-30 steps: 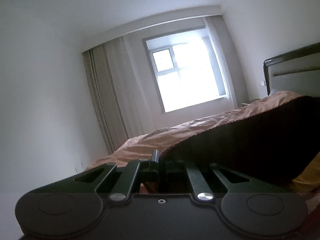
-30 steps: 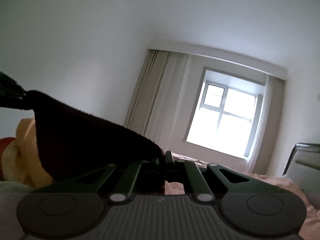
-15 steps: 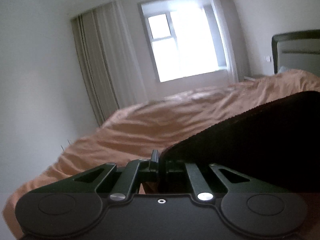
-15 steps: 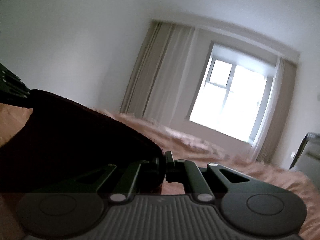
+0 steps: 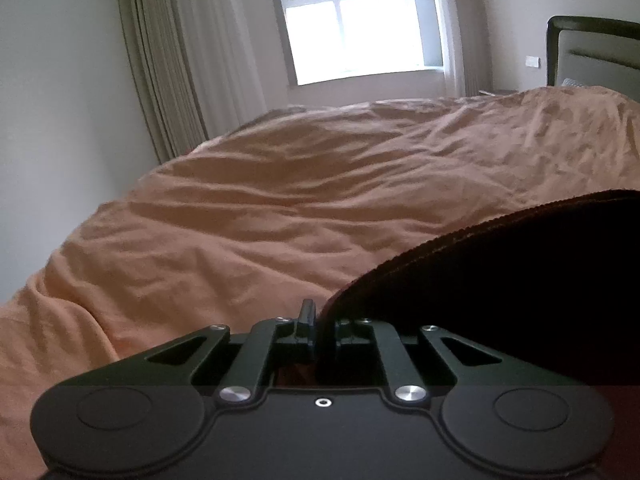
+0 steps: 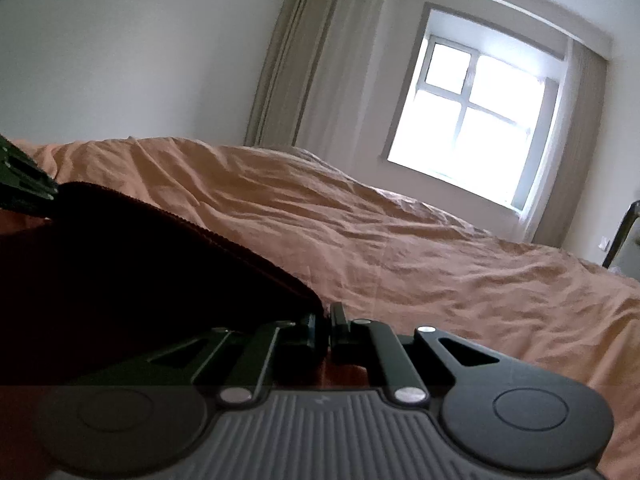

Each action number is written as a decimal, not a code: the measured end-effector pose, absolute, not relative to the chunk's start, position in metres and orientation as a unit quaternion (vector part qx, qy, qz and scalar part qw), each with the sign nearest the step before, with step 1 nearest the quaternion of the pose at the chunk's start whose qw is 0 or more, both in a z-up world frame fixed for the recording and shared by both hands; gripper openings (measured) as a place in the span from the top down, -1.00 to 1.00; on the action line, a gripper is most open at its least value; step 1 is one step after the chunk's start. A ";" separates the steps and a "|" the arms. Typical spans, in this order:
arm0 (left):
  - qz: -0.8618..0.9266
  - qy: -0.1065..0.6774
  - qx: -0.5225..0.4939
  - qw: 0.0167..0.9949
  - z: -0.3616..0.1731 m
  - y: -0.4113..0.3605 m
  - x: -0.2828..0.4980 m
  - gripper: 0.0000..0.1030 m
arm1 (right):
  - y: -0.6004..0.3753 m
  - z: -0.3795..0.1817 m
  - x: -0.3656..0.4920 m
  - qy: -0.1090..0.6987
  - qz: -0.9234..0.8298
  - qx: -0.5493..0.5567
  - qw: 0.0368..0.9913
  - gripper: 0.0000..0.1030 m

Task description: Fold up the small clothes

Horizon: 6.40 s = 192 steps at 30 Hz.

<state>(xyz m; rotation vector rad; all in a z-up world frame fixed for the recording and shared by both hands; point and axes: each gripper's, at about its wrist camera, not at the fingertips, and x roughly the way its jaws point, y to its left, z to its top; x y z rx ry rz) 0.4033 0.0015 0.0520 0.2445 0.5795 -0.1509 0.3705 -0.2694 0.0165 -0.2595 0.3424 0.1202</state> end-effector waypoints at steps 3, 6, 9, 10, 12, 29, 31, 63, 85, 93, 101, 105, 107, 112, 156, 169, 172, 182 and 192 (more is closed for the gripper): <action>-0.070 0.297 0.107 0.946 0.047 0.005 0.410 0.41 | -0.266 0.010 0.362 0.171 0.048 -0.137 0.975 0.36; -0.072 0.295 0.088 0.949 0.050 0.011 0.407 -0.43 | -0.267 0.011 0.358 0.163 0.035 -0.136 0.976 -0.29; -0.061 0.283 0.072 0.954 0.055 0.017 0.400 -1.00 | -0.272 0.013 0.349 0.148 0.015 -0.132 0.980 -0.79; -0.056 0.279 0.070 0.956 0.057 0.019 0.396 -0.99 | -0.274 0.016 0.345 0.142 0.010 -0.132 0.981 -0.87; -0.049 0.279 0.073 0.956 0.061 0.020 0.389 -0.99 | -0.278 0.018 0.335 0.133 0.004 -0.133 0.982 -1.00; 0.024 0.275 0.014 0.961 0.057 0.051 0.297 -0.99 | -0.276 -0.017 0.299 0.224 0.063 -0.185 0.955 -0.20; 0.031 0.273 0.009 0.962 0.058 0.058 0.287 -0.99 | -0.287 -0.015 0.305 0.224 0.035 -0.154 0.962 0.09; 0.037 0.272 -0.259 0.926 0.006 0.079 0.204 -0.99 | -0.194 -0.005 0.230 0.159 0.061 -0.079 0.982 -1.00; 0.045 0.266 -0.317 0.909 -0.006 0.099 0.207 -0.99 | -0.175 -0.064 0.238 0.159 0.050 -0.026 0.986 -1.00; 0.043 0.269 -0.313 0.910 -0.005 0.098 0.207 -0.99 | -0.172 -0.066 0.237 0.156 0.045 -0.028 0.986 -0.99; -0.045 0.273 -0.299 0.913 -0.001 0.082 0.215 -0.99 | -0.171 -0.068 0.237 0.151 0.041 -0.034 0.987 -0.99; -0.038 0.258 -0.362 0.895 -0.010 0.084 0.228 -0.99 | -0.168 -0.071 0.236 0.146 0.038 -0.039 0.988 -0.99; -0.027 0.249 -0.388 0.887 -0.015 0.087 0.232 -0.99 | -0.168 -0.071 0.236 0.146 0.038 -0.040 0.988 -0.99; -0.028 0.227 -0.413 0.882 -0.018 0.091 0.228 -0.90 | -0.169 -0.073 0.236 0.143 0.038 -0.040 0.988 -0.99; -0.007 0.213 -0.244 0.946 0.051 0.050 0.254 0.73 | -0.229 -0.030 0.202 0.191 0.037 -0.050 0.980 -1.00; -0.258 0.176 0.088 0.946 0.108 -0.158 0.270 0.75 | -0.323 -0.029 0.153 0.219 -0.141 -0.050 0.964 -1.00; -0.318 0.215 0.079 0.920 0.085 -0.189 0.258 0.75 | -0.339 -0.039 0.145 0.248 -0.176 -0.049 0.951 -1.00; -0.346 0.314 -0.037 0.883 0.037 -0.179 0.265 -0.06 | -0.347 -0.053 0.140 0.279 -0.179 -0.074 0.941 -1.00; -0.319 0.284 -0.068 0.902 0.062 -0.151 0.245 -0.86 | -0.335 -0.048 0.144 0.261 -0.175 -0.067 0.947 -1.00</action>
